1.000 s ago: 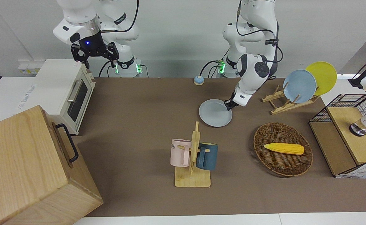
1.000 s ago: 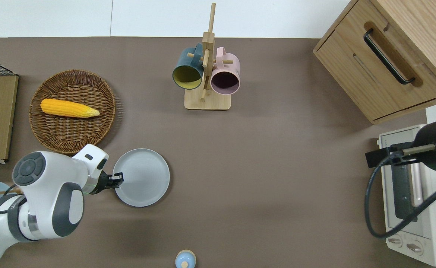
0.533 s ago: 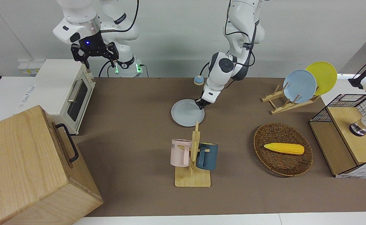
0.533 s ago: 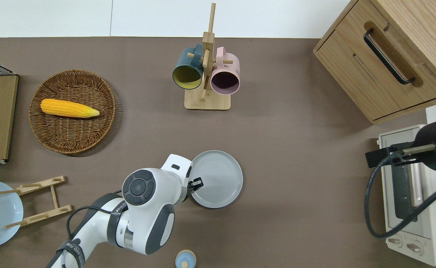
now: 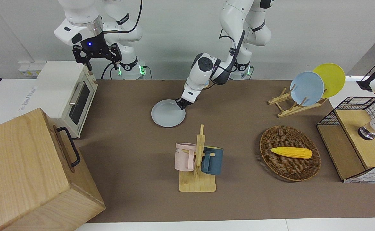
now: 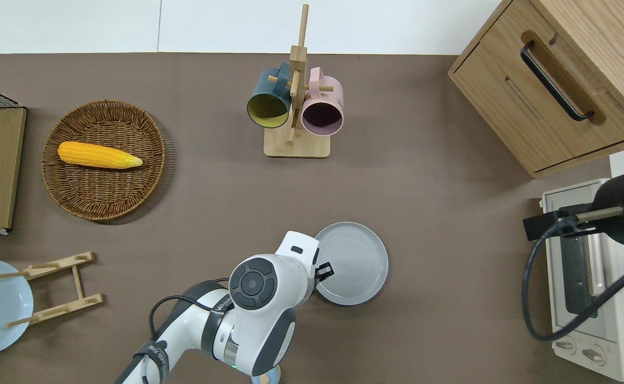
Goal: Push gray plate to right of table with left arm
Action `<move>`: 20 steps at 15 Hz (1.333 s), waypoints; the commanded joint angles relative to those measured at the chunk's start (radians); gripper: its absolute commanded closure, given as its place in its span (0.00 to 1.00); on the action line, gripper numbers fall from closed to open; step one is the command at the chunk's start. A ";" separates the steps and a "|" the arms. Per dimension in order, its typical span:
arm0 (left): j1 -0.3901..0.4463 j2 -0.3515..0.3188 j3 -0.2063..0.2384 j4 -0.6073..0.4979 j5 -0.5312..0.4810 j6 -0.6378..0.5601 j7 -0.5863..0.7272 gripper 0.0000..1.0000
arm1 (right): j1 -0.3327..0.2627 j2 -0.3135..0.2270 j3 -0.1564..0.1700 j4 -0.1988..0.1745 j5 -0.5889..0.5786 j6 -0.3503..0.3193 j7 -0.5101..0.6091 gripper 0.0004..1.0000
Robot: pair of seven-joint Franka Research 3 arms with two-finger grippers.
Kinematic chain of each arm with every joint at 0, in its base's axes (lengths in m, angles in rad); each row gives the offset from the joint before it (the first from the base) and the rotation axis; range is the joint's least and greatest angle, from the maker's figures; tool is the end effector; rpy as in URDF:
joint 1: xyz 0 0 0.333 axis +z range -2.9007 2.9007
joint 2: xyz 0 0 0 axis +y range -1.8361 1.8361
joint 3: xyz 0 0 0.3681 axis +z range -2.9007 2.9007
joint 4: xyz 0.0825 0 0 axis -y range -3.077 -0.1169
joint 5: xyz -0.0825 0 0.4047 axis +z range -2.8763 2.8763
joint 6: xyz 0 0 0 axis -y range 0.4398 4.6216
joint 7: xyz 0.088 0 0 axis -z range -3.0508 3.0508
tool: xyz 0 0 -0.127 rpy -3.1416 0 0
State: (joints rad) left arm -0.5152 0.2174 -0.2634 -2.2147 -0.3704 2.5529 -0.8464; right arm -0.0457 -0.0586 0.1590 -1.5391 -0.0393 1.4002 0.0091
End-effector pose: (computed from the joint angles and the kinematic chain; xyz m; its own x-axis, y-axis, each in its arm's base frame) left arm 0.4215 -0.4113 0.3100 0.9251 0.3405 -0.1682 0.3740 -0.8939 0.2472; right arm 0.5310 0.0581 0.6901 0.9921 0.0960 -0.0803 0.1001 -0.9938 0.0491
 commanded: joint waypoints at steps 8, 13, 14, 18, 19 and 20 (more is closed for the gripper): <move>-0.095 0.099 0.003 0.109 0.007 0.055 -0.085 0.01 | -0.008 -0.010 0.005 -0.004 0.001 -0.012 -0.008 0.00; -0.004 -0.053 0.029 0.119 0.099 -0.168 0.075 0.00 | -0.008 -0.010 0.005 -0.004 0.001 -0.012 -0.008 0.00; 0.042 -0.103 0.047 0.119 0.113 -0.253 0.167 0.00 | -0.008 -0.010 0.005 -0.004 -0.001 -0.012 -0.008 0.00; 0.213 -0.230 0.049 0.124 0.272 -0.407 0.311 0.00 | -0.008 -0.010 0.005 -0.004 -0.001 -0.012 -0.008 0.00; 0.255 -0.237 0.049 0.138 0.318 -0.422 0.329 0.00 | -0.008 -0.010 0.005 -0.004 0.001 -0.012 -0.008 0.00; 0.286 -0.237 0.050 0.162 0.321 -0.437 0.361 0.00 | -0.008 -0.010 0.005 -0.004 0.001 -0.012 -0.008 0.00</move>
State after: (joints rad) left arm -0.3005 0.0013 -0.2046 -2.0734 -0.1177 2.1554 -0.5434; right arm -0.0457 -0.0586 0.1590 -1.5391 -0.0393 1.4002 0.0091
